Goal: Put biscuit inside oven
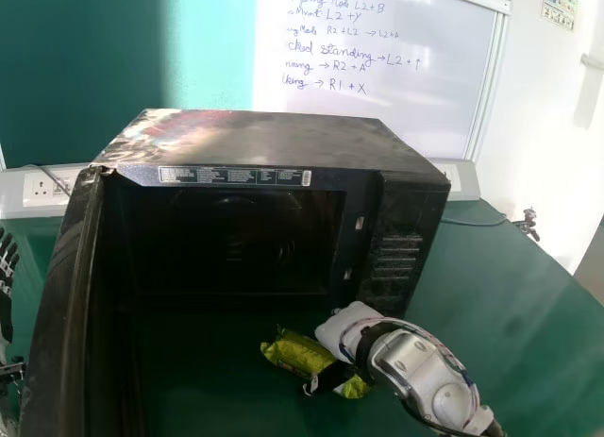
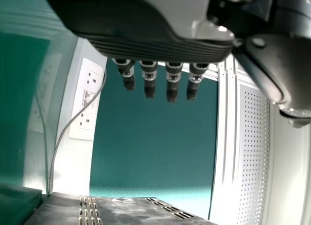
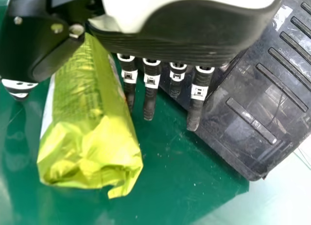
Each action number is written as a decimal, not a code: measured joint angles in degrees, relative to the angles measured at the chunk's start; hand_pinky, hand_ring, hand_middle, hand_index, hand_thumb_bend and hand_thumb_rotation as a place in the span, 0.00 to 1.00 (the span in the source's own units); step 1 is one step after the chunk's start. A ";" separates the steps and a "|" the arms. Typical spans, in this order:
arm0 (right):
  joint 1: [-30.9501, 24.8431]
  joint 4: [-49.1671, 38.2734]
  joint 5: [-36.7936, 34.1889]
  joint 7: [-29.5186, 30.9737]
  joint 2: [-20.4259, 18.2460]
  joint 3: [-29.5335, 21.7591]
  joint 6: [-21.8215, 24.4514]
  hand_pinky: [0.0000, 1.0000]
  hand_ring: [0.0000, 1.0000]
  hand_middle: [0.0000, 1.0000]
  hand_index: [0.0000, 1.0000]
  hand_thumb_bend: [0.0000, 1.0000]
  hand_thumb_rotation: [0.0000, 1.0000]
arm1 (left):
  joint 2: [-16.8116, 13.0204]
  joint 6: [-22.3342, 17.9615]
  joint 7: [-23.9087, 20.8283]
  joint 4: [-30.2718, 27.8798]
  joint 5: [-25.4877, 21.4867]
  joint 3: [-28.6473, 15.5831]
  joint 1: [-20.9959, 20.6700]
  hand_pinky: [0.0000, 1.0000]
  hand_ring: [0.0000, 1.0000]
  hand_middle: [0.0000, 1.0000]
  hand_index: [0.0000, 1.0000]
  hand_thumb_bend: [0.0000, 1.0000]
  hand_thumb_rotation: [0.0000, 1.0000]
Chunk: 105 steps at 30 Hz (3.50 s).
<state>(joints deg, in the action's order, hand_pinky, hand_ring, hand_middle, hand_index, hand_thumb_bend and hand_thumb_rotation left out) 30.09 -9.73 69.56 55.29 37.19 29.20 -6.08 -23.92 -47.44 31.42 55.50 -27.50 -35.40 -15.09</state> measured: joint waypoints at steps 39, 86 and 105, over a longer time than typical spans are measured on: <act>4.52 9.50 -0.16 -4.29 -0.48 3.98 -1.80 0.42 0.59 0.73 0.87 1.00 0.36 | 0.74 0.25 -0.52 -1.41 -0.05 0.09 0.07 0.75 0.78 0.77 0.80 0.77 0.67; -6.31 -0.77 -5.25 -5.78 10.02 -2.08 -2.98 0.84 0.87 0.87 0.86 1.00 0.38 | -1.10 1.73 1.79 -0.01 -0.82 -0.01 0.29 0.74 0.78 0.77 0.81 0.77 0.68; -6.32 -2.06 -2.05 -3.22 8.28 -1.21 -1.39 0.89 0.94 0.91 0.89 1.00 0.42 | -2.00 3.01 3.42 1.67 -2.13 -0.36 -0.05 0.75 0.80 0.78 0.83 0.76 0.69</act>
<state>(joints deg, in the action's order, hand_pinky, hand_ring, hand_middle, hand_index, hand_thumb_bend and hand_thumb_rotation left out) 23.77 -11.79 67.51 52.07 45.46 27.98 -7.47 -25.92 -44.43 34.84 57.17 -29.63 -35.76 -15.14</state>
